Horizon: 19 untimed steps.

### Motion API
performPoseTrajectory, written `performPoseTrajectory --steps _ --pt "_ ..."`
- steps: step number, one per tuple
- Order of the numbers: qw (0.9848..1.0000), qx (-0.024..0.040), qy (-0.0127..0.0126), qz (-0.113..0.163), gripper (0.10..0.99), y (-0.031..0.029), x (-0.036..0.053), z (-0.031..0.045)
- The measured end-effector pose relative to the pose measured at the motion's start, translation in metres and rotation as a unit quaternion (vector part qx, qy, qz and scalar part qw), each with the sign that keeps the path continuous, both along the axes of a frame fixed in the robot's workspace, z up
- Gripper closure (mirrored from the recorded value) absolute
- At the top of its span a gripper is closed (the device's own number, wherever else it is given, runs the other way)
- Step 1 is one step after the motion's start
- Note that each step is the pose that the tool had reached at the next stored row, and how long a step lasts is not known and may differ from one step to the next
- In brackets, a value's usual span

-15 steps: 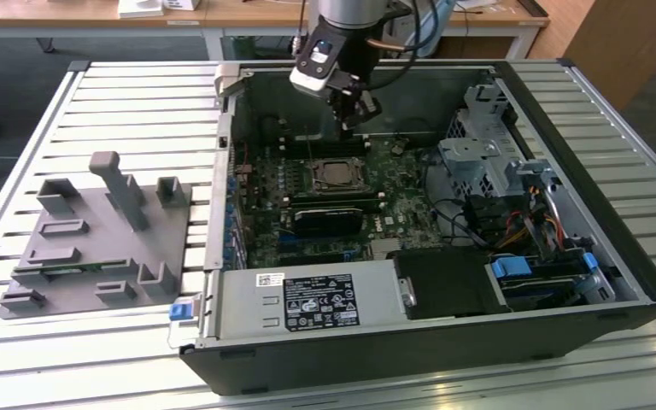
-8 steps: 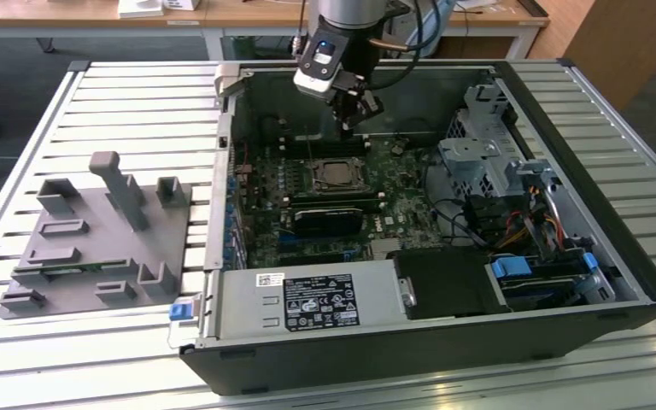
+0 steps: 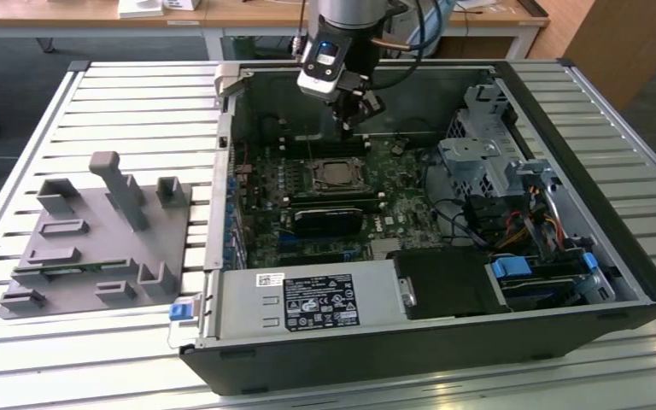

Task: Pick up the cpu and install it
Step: 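Install the first cpu locking lever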

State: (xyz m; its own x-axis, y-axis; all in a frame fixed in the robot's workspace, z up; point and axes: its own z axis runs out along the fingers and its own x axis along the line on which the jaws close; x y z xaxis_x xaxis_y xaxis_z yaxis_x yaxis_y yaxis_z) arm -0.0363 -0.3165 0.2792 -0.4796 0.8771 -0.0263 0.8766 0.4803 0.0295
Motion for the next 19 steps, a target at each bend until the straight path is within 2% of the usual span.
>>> performPoseTrajectory --steps 5,9,13,19 --pt "0.9998 0.0 0.0 0.021 0.98 0.0 0.0 0.0" --pt "0.9989 0.0 0.0 0.047 0.98 0.0 0.0 -0.0001" --pt "0.997 0.0 0.0 0.077 0.98 0.0 0.0 -0.0002" --pt "0.9934 0.0 0.0 0.114 0.98 0.0 0.0 -0.0004"
